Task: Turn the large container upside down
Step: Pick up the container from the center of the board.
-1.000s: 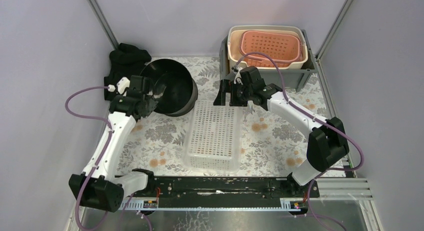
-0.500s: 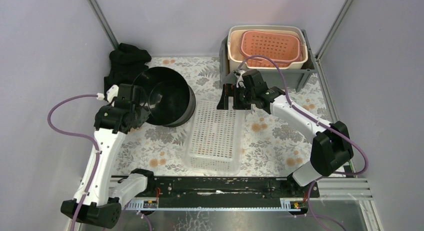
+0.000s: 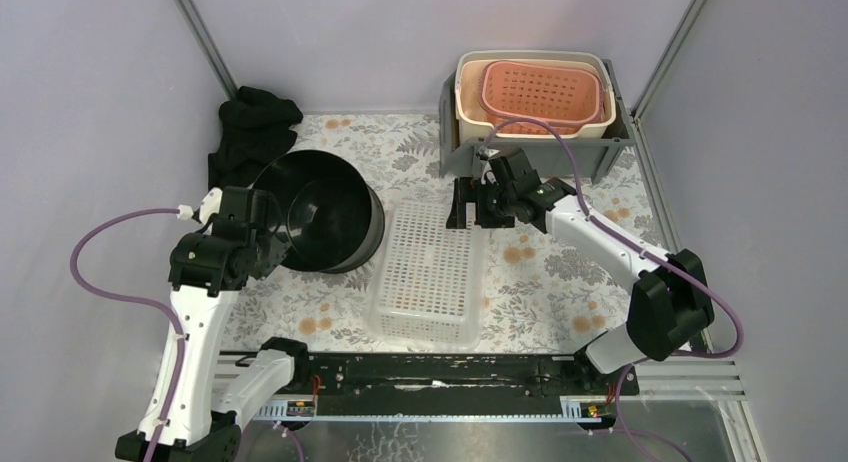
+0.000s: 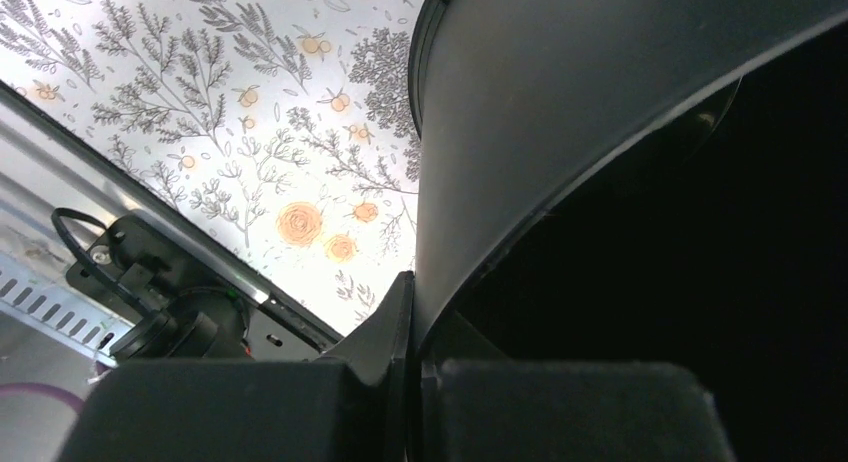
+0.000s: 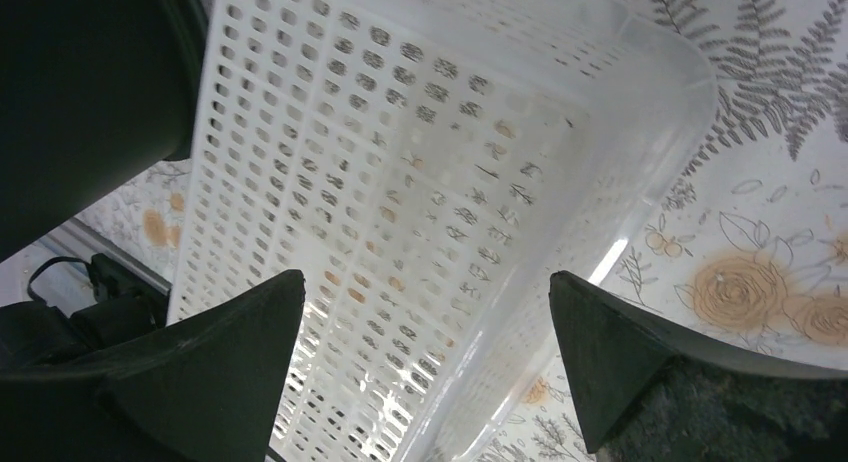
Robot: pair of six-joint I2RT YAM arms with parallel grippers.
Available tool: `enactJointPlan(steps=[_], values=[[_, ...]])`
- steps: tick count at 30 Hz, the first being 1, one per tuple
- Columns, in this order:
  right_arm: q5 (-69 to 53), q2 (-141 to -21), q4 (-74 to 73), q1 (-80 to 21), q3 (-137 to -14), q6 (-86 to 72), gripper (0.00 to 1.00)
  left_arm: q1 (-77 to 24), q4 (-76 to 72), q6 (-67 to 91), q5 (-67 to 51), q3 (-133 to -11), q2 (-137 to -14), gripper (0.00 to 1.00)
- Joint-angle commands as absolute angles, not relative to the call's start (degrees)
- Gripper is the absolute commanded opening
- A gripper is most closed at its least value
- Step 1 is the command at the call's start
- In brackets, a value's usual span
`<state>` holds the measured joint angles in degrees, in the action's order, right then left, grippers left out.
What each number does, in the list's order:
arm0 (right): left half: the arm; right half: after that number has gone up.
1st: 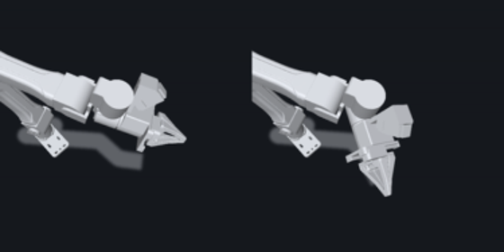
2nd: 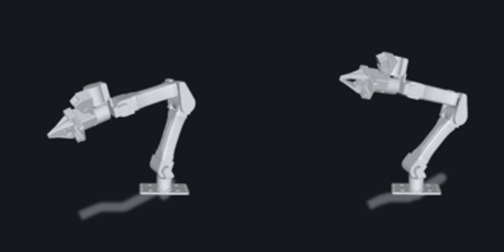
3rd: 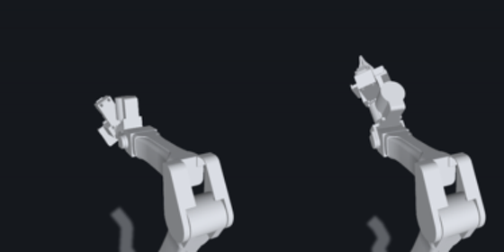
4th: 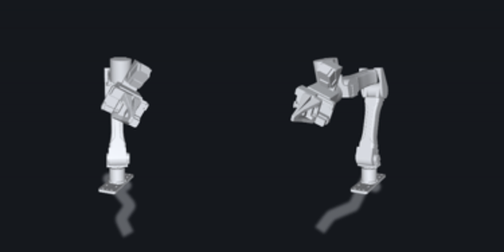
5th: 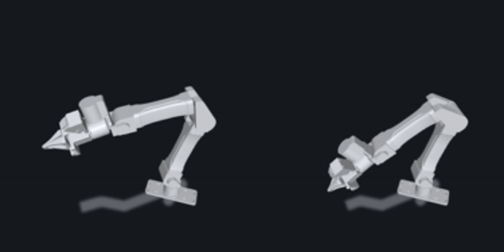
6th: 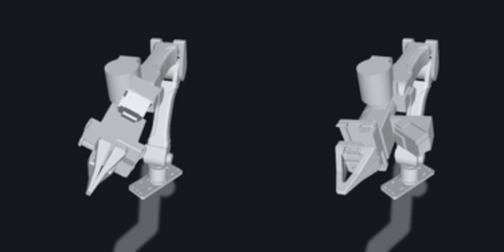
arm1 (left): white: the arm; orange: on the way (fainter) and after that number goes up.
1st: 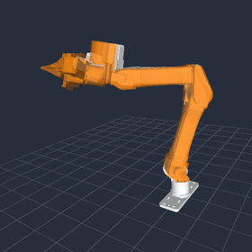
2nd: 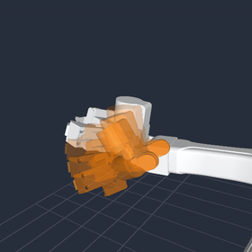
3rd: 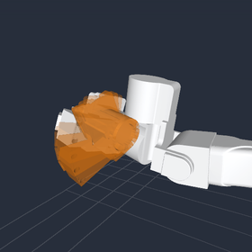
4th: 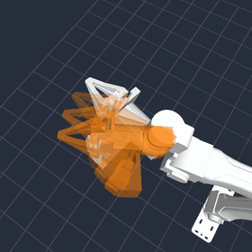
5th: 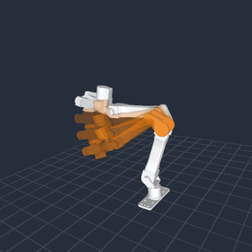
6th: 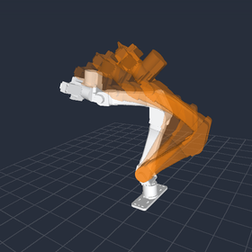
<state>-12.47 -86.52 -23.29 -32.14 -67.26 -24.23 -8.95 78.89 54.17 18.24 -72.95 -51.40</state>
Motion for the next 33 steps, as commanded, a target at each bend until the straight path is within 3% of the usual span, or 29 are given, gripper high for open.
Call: enactJointPlan(steps=[1,17,33], values=[[-10.2,-82.8,-24.7,-31.5,-64.8,-23.8,1.00,-9.0,77.0,55.0,19.0,-75.9,-49.1,0.00],[-16.2,-77.8,-21.1,-31.3,-53.4,-27.2,1.00,-9.0,83.1,54.7,16.7,-89.2,-49.6,0.00],[-26.2,-90.6,-4.2,-34.7,-56.3,-36.5,0.95,-9.0,81.5,54.2,10.9,-97.6,-51.6,0.00]])
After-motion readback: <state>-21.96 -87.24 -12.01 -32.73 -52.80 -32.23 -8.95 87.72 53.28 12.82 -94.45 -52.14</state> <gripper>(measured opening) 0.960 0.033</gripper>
